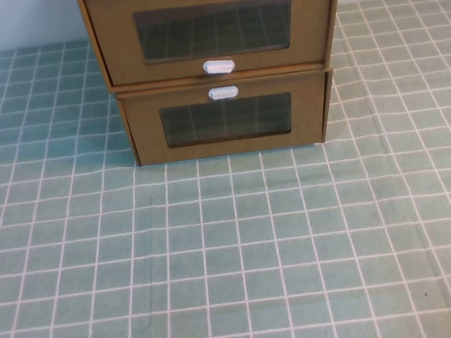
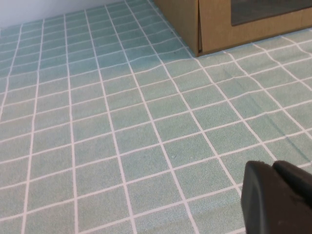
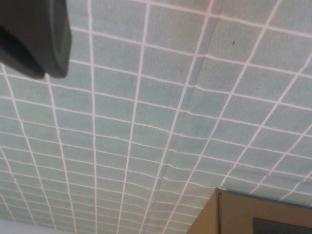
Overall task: Open the shoe box
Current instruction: 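Pull the top drawer of the cardboard box fully open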
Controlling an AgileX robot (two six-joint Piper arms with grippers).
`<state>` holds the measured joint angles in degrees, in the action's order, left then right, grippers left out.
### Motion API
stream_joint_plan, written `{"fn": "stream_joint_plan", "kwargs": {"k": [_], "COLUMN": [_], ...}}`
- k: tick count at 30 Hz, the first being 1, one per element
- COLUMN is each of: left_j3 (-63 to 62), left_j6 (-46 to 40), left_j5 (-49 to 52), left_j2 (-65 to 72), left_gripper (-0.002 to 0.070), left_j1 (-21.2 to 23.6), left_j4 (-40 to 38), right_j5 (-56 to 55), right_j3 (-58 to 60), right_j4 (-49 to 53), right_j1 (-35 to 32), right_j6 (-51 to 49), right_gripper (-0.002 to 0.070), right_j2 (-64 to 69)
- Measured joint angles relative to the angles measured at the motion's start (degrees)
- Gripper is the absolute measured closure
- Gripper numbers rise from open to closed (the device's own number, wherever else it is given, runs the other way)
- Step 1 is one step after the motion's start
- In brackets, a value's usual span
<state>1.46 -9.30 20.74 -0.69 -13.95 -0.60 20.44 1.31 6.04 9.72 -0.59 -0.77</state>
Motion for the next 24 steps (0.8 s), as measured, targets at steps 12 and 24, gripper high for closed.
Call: {"fn": "stream_joint_plan", "kwargs": {"k": [12, 24], "left_j3": [0.0, 0.0], "left_j6": [0.0, 0.0], "left_j5": [0.0, -9.6], "left_j2": [0.0, 0.0], "left_gripper": [0.0678, 0.0678], "left_j1": [0.0, 0.0], "left_j4": [4.0, 7.7], "right_j5": [0.0, -7.3], "right_j3": [0.0, 0.0], "right_j4": [0.0, -0.1], "right_j1": [0.0, 0.0], "right_j6": [0.0, 0.0], "right_gripper": [0.0689, 0.0689], "right_j2": [0.0, 0.0]}}
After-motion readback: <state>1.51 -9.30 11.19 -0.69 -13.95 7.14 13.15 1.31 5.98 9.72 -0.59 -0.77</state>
